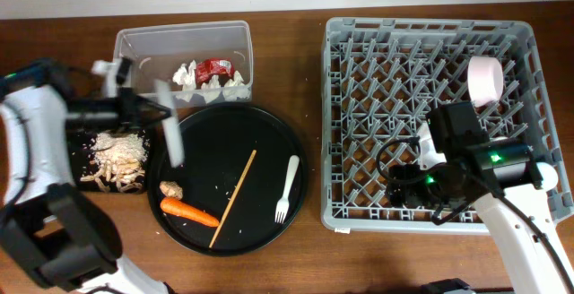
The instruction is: Sort waste into correct bins and load items into the dishwasher rack
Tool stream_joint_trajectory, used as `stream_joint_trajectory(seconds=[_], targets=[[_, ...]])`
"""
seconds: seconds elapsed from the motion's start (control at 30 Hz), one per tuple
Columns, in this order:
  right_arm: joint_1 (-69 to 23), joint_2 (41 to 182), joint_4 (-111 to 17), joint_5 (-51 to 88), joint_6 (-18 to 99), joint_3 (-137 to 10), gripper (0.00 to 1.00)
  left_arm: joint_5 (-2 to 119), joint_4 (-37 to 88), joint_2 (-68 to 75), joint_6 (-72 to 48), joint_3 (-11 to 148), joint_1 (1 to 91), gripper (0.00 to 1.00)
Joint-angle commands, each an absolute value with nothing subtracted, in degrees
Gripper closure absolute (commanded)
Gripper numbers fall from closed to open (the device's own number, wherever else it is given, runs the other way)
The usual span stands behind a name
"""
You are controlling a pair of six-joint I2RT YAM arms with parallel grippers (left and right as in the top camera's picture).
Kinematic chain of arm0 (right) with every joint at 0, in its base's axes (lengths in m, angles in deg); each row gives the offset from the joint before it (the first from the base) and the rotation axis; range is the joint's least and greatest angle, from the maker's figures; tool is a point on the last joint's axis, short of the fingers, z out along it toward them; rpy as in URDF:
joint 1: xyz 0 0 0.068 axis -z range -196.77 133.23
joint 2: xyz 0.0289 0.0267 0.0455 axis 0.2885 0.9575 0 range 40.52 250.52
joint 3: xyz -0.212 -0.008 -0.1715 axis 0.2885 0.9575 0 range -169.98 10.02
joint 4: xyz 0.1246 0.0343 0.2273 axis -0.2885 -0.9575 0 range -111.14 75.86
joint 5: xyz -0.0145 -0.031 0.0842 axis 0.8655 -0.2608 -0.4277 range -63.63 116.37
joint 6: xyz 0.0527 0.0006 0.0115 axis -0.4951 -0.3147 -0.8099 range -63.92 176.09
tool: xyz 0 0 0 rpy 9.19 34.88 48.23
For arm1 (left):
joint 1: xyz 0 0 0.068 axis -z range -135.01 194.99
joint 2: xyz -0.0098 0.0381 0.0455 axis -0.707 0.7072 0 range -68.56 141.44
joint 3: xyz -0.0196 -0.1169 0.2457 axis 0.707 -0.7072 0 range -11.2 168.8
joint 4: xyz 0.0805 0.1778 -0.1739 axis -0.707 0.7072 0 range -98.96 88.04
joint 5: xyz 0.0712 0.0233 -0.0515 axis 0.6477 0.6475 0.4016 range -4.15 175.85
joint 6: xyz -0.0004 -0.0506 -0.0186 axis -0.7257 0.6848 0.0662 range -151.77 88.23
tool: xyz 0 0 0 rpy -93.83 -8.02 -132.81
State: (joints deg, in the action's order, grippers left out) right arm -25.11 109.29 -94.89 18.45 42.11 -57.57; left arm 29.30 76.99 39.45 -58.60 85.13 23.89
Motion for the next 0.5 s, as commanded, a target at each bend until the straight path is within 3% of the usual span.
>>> stream_joint_trajectory(seconds=[0.0,0.2,0.37,0.47], targets=[[-25.0,108.9,-94.9,19.1,41.6,-57.4,0.14,37.2,77.0,37.8,-59.3,86.2,37.4,0.99],[-25.0,108.9,-94.9,19.1,41.6,-57.4,0.14,74.3,64.9,37.8,-28.4,85.6,65.9,1.00],[-25.0,108.9,-95.0,19.1,41.6,-57.4,0.14,77.4,56.3,38.7,-22.5,78.7,74.7,0.99],[-25.0,108.9,-95.0,19.1,41.6,-57.4,0.14,78.2,55.4,40.8,-21.9,76.6,75.3,0.99]])
